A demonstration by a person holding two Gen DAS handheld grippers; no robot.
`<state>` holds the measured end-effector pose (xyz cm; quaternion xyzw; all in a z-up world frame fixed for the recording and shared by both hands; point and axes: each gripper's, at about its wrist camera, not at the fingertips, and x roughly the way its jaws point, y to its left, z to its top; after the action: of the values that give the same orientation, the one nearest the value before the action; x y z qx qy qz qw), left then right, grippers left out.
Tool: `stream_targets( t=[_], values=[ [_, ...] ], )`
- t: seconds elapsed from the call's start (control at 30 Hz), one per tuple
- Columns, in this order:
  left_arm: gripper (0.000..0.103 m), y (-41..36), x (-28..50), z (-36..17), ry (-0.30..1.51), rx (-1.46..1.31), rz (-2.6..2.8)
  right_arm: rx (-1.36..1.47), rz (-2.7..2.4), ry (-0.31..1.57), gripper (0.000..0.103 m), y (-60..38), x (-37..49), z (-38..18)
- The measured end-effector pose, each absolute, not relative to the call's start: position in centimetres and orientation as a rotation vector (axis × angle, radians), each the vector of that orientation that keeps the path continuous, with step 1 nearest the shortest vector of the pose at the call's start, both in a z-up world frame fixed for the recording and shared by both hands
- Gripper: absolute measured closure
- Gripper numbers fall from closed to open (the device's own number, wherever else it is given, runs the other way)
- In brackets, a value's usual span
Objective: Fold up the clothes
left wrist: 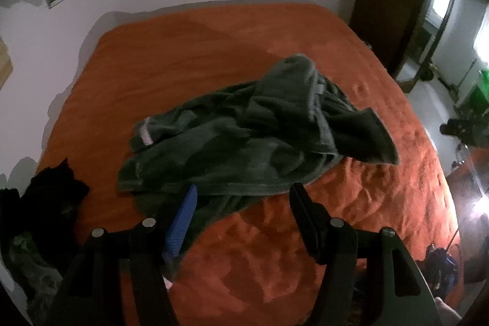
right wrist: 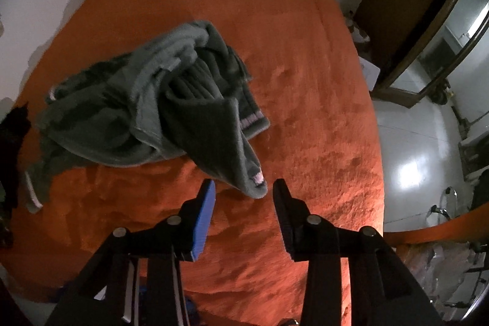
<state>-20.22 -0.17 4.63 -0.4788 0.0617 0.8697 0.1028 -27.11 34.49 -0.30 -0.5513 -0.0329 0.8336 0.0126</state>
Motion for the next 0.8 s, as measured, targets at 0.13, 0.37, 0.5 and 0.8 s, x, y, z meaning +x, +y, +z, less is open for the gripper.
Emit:
stream_targets(
  t=[0.13, 0.37, 0.5, 0.8],
  values=[
    [0.033, 2.7, -21.0, 4.3, 0.240, -1.440, 2.505, -1.722, 2.600, -0.128, 0.059, 33.9, -27.4, 0.8],
    [0.032, 6.9, -24.2, -0.5, 0.203, -1.528, 2.457, -1.730, 2.603, -0.173, 0.048, 32.9, -28.0, 2.7],
    [0.032, 10.0, -27.3, -4.7, 0.192, -1.545, 2.408, -1.750, 2.594, -0.215, 0.040, 32.5, -29.0, 2.6],
    [0.032, 16.7, -39.1, -13.8, 0.429, -1.402, 2.506, -1.866, 2.651, -0.229, 0.040, 35.0, -44.0, -12.1]
  ],
)
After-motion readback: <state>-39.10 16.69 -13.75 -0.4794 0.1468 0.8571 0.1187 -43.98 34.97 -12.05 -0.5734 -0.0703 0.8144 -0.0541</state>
